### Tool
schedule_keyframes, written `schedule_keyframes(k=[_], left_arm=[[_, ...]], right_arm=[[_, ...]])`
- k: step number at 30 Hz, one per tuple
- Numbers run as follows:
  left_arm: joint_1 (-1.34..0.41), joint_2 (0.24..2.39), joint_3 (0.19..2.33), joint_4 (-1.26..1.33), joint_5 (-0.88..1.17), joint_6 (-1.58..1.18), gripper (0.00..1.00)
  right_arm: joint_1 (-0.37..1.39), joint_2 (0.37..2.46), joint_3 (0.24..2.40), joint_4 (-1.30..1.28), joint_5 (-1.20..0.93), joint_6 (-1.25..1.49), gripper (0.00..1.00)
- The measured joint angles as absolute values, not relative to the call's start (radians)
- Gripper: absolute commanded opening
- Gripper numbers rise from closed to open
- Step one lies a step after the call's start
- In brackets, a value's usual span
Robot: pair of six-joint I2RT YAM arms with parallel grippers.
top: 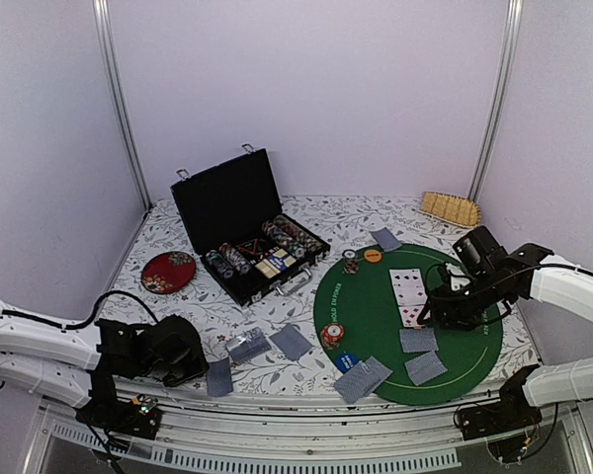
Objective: Distribute texas hold em gaming equipment
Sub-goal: Pick up the poker card from the corner of the board.
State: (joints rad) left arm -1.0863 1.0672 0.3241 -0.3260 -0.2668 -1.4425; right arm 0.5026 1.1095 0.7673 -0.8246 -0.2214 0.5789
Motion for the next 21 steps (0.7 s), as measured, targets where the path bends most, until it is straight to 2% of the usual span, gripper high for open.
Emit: schedule_keyframes(k=[9, 16, 21], left_arm=[[-1.084, 1.038, 0.314, -0.335, -0.263, -1.398, 0.0], [-1.084, 0.948, 0.398, -0.441, -0.284, -1.206, 0.0], [-1.083, 0.942, 0.527, -0.469, -0.289, -0.952, 0.0]], right_arm=[[0.532, 1.146, 0.781, -0.765, -0.292, 0.538, 0.57], [0.765, 1.32, 0.999, -0.654, -0.343, 0.434, 0.57], [0.825, 1.475, 1.124, -0.559, -0.425, 0.347, 0.57]])
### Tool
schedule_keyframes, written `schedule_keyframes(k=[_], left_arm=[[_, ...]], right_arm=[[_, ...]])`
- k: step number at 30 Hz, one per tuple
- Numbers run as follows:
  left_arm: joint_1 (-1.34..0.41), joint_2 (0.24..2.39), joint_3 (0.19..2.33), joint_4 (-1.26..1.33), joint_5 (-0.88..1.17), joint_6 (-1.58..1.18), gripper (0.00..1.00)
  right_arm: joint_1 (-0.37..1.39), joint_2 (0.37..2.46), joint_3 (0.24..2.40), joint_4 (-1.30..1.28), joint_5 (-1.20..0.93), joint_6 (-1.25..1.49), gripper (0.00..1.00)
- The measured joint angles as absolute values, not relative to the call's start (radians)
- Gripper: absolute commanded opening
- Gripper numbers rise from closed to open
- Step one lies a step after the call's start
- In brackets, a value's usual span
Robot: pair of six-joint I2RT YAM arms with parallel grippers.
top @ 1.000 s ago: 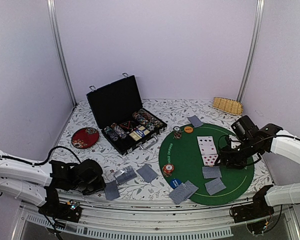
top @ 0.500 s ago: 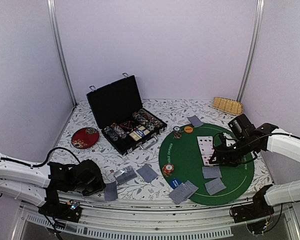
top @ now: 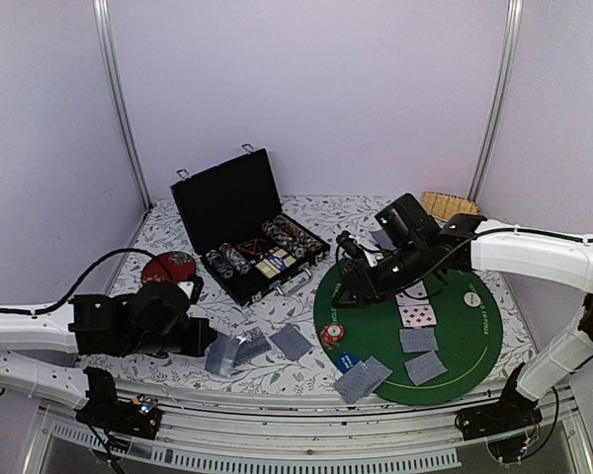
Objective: Distribute texas hold em gaming equipment
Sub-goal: Pick up the poker card from the corner of the board, then place the poker card in the face-down deck piles.
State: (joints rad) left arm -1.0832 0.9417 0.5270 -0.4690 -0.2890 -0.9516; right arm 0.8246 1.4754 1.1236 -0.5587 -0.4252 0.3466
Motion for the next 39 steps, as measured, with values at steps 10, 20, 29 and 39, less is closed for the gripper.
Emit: schedule_keyframes(k=[10, 20, 29, 39], left_arm=[[-1.04, 1.033, 0.686, -0.404, -0.162, -0.331, 0.0], [-0.837, 1.363, 0.874, -0.42, 0.067, 0.084, 0.0], [-0.803, 1.499, 0.917, -0.477, 0.211, 0.199, 0.0], [-0.802, 1.56, 0.929, -0.492, 0.236, 0.221, 0.0]], right_arm=[[0.824, 1.8, 1.363, -0.492, -0.437, 0.268, 0.56], [0.818, 1.871, 1.418, -0.459, -0.467, 0.224, 0.56], [0.817, 2.0, 1.467, -0.451, -0.51, 0.197, 0.55], [0.838, 2.122, 1.529, -0.458, -0.53, 0.181, 0.55]])
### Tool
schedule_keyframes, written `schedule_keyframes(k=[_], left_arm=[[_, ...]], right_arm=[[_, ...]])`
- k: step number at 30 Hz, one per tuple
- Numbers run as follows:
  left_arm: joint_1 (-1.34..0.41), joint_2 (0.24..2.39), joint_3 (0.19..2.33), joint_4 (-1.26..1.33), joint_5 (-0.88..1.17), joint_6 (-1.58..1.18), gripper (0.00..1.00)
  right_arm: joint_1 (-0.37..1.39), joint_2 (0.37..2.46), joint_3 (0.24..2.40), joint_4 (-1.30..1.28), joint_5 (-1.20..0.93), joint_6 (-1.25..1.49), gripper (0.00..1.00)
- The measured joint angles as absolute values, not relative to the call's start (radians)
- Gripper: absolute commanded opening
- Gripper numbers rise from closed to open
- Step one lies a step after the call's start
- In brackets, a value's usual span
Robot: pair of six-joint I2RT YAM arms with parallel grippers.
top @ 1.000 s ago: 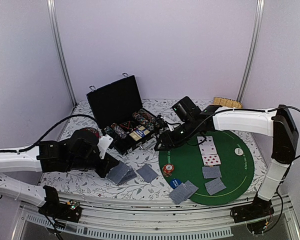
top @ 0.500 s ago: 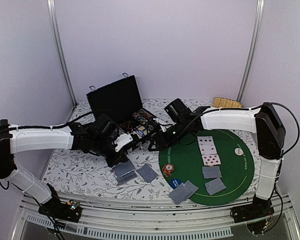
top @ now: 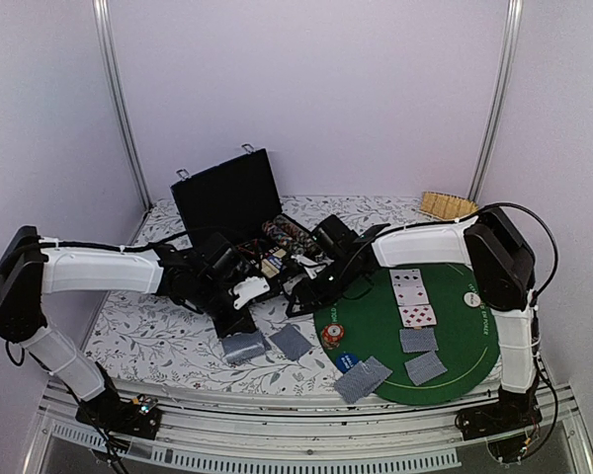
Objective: Distribute texas hold em gaming equipment
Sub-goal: Place the poker card in the face-down deck piles.
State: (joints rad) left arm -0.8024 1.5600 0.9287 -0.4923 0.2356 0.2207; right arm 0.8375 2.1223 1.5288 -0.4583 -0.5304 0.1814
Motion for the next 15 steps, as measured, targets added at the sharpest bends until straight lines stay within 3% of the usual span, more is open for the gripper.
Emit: schedule_keyframes(k=[6, 13, 15], left_arm=[[-0.8, 1.56, 0.945, -0.489, 0.228, 0.204, 0.07], [-0.798, 1.561, 0.957, -0.489, 0.218, 0.168, 0.31], [-0.797, 1.561, 0.96, -0.489, 0.215, 0.162, 0.34]], right_arm=[[0.85, 2.192, 1.574, -0.483, -0.537, 0.165, 0.53], [0.863, 2.228, 1.596, -0.501, -0.562, 0.141, 0.38], [0.867, 2.235, 1.599, -0.501, -0.573, 0.138, 0.34]])
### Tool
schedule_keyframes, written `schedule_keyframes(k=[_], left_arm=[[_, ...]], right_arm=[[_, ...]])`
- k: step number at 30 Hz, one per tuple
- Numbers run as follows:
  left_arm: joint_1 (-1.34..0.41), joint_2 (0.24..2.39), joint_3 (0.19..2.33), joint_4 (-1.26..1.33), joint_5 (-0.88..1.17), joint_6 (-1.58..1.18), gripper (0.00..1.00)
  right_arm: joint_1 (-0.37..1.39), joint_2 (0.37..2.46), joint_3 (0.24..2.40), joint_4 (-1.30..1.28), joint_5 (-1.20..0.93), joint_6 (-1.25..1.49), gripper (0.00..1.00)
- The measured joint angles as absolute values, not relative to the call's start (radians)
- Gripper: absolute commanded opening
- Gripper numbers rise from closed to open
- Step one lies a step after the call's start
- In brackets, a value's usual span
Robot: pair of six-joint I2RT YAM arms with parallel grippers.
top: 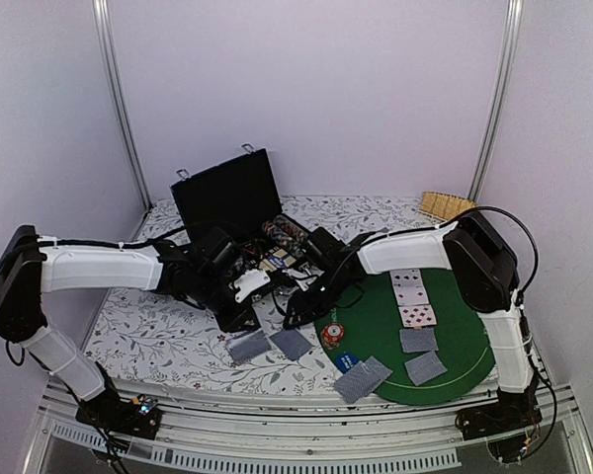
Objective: Distribute texas hold em gaming equipment
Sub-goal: Place the poker card in the face-down deck piles, then pick up the poker card from the center of the board.
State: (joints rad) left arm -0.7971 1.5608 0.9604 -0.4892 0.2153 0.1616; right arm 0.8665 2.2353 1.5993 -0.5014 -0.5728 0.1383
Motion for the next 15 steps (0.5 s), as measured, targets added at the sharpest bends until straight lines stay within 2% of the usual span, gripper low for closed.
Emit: schedule_keyframes(k=[2, 4, 6, 12, 15], left_arm=[[-0.797, 1.561, 0.964, -0.495, 0.208, 0.152, 0.36], [-0.796, 1.56, 0.97, -0.503, 0.197, 0.142, 0.43], [-0.792, 1.553, 0.974, -0.512, 0.184, 0.13, 0.51], [-0.735, 1.429, 0.966, -0.521, 0.129, 0.063, 0.74], [-0.694, 1.343, 0.942, -0.508, 0.111, 0.023, 0.78]], right_arm=[[0.871, 2.238, 1.6, -0.508, -0.582, 0.136, 0.29], [0.876, 2.24, 1.6, -0.516, -0.589, 0.134, 0.21], [0.881, 2.241, 1.6, -0.525, -0.59, 0.132, 0.04], [0.89, 2.246, 1.6, -0.543, -0.596, 0.13, 0.02], [0.89, 2.245, 1.606, -0.547, -0.589, 0.117, 0.02]])
